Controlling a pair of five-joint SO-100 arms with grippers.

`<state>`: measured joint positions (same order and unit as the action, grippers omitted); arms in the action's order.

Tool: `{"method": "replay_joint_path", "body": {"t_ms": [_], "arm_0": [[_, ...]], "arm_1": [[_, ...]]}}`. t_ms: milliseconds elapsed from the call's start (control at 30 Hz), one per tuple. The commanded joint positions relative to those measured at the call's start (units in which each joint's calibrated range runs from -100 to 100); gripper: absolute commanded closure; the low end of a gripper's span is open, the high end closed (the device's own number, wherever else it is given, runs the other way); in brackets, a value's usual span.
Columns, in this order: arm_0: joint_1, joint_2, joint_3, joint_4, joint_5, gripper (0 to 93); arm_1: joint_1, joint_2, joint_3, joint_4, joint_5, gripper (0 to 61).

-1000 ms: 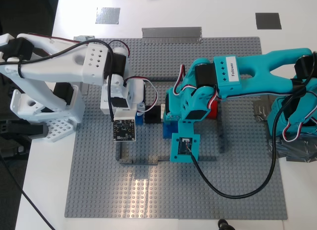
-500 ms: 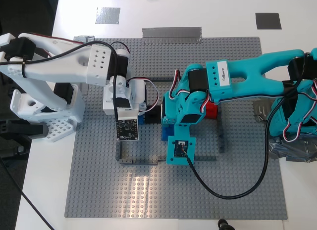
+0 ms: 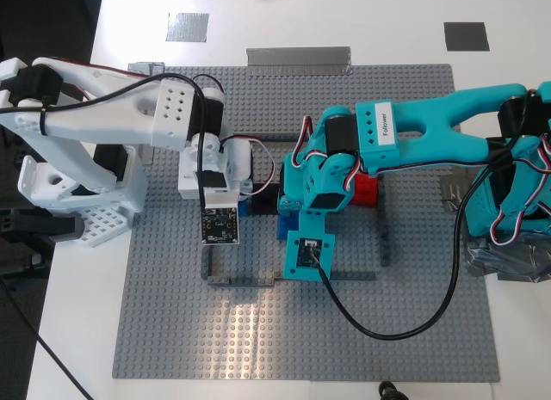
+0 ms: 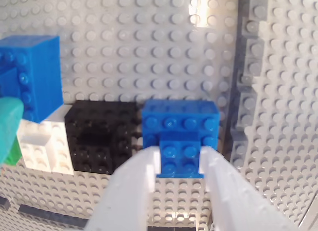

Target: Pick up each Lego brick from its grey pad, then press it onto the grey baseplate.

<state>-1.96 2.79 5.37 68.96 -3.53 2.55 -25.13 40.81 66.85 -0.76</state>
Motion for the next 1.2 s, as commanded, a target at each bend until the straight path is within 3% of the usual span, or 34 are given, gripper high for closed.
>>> {"method": "replay_joint_path", "body": {"t_ms": [0, 533, 600, 767, 1167], "arm_0": [[0.5, -0.2, -0.4, -0.4, 0.0, 92.7], [0.6, -0.2, 1.8, -1.8, 0.0, 92.7], [0.6, -0.2, 2.8, -2.4, 0.1, 92.7], [0.7, -0.2, 5.5, -4.3, 0.1, 92.7], [0.6, 0.7, 5.8, -4.4, 0.3, 92.7]], "arm_1": [[-0.6, 0.0, 0.0, -1.5, -0.7, 61.3], [-1.0, 0.8, -0.2, -5.5, -0.4, 61.1], [-0.9, 0.8, -0.1, -5.2, -0.1, 54.5], [-0.7, 0.5, -0.1, -5.2, 0.5, 46.4], [-1.1, -1.9, -0.3, -4.3, 1.3, 44.3]]}}
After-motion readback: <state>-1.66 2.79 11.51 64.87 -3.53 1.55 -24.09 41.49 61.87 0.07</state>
